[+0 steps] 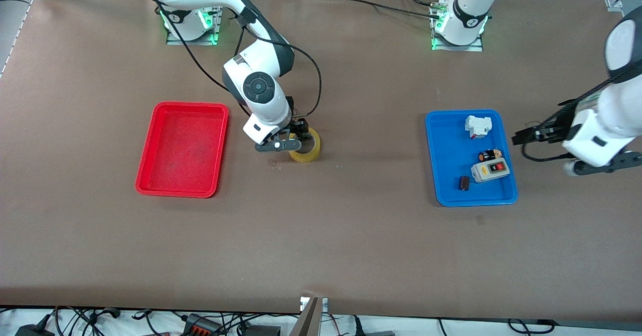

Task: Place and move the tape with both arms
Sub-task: 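Grasp the tape roll with the right gripper while the left gripper retracts, then carry the tape roll with the right gripper into the red tray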

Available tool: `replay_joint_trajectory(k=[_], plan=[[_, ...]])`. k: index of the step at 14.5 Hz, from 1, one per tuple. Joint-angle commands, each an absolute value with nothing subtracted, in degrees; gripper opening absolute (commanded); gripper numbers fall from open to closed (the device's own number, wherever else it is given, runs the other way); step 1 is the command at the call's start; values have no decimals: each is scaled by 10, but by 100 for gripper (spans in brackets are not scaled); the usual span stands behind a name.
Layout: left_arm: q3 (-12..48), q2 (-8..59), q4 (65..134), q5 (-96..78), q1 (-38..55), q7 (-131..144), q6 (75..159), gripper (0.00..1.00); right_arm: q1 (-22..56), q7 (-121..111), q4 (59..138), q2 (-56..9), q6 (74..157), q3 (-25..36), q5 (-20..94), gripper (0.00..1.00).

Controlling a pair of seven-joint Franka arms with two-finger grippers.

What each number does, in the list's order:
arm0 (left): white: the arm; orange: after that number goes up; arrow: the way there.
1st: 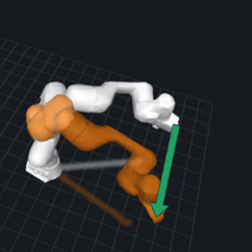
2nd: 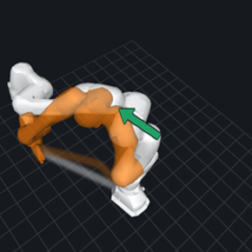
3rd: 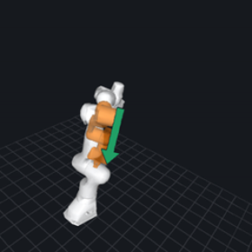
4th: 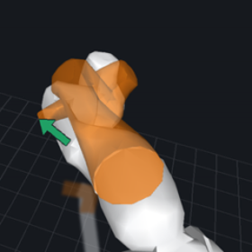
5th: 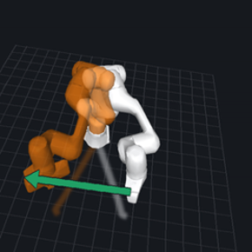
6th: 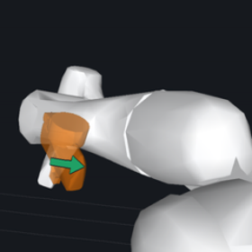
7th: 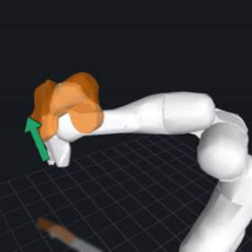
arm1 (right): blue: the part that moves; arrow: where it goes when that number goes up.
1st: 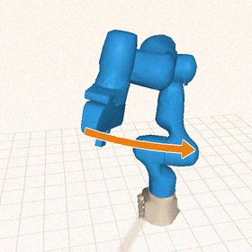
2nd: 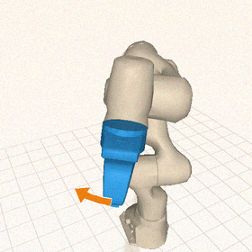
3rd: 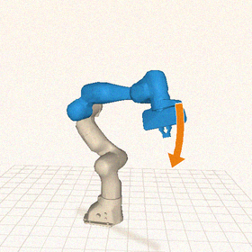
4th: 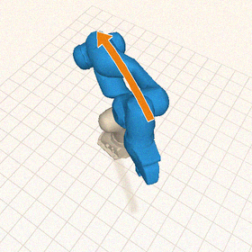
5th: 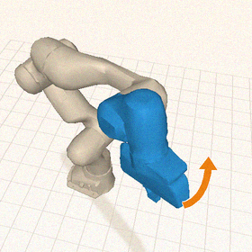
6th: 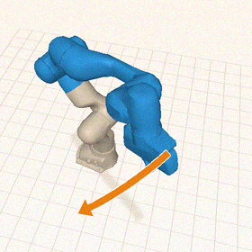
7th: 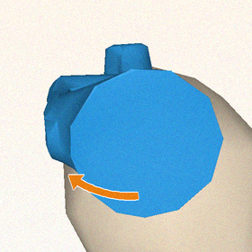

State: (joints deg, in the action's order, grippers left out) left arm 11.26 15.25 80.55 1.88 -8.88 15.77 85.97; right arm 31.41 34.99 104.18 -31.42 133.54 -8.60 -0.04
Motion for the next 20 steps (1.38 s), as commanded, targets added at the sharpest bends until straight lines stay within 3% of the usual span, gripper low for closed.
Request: replay_joint_trajectory(k=[1, 4, 7, 9, 10, 11, 12, 13, 15, 20], plan=[[57, 109, 827, -36, -71, 139, 865, 100, 321, 361, 1037, -325, 1349, -77, -7, 97], [-9, 66, 888, -33, 8, 139, 933, 100, 323, 368, 1037, -342, 1376, -76, -10, 97], [-16, 25, 941, -33, 32, 71, 952, 100, 321, 368, 1037, -353, 1391, -76, -10, 96], [-24, 14, 935, -37, 36, 59, 943, 100, 322, 368, 1037, -357, 1395, -76, -10, 91], [-24, 15, 934, -33, 44, 57, 944, 100, 321, 368, 1036, -358, 1396, -76, -10, 74], [-24, 18, 934, -33, 45, 51, 943, 100, 320, 368, 1035, -358, 1396, -76, -10, 48], [-22, 19, 931, -33, 45, 51, 942, 100, 320, 368, 1035, -358, 1396, -76, -10, 29], [-19, 22, 926, -33, 45, 52, 940, 100, 322, 368, 1035, -357, 1396, -76, -10, 17], [-18, 24, 925, -33, 45, 52, 938, 100, 320, 367, 1036, -348, 1392, -76, -11, 6], [-14, 24, 923, -33, 47, 50, 890, 100, 288, 367, 1040, -264, 1324, -76, -12, 6]])
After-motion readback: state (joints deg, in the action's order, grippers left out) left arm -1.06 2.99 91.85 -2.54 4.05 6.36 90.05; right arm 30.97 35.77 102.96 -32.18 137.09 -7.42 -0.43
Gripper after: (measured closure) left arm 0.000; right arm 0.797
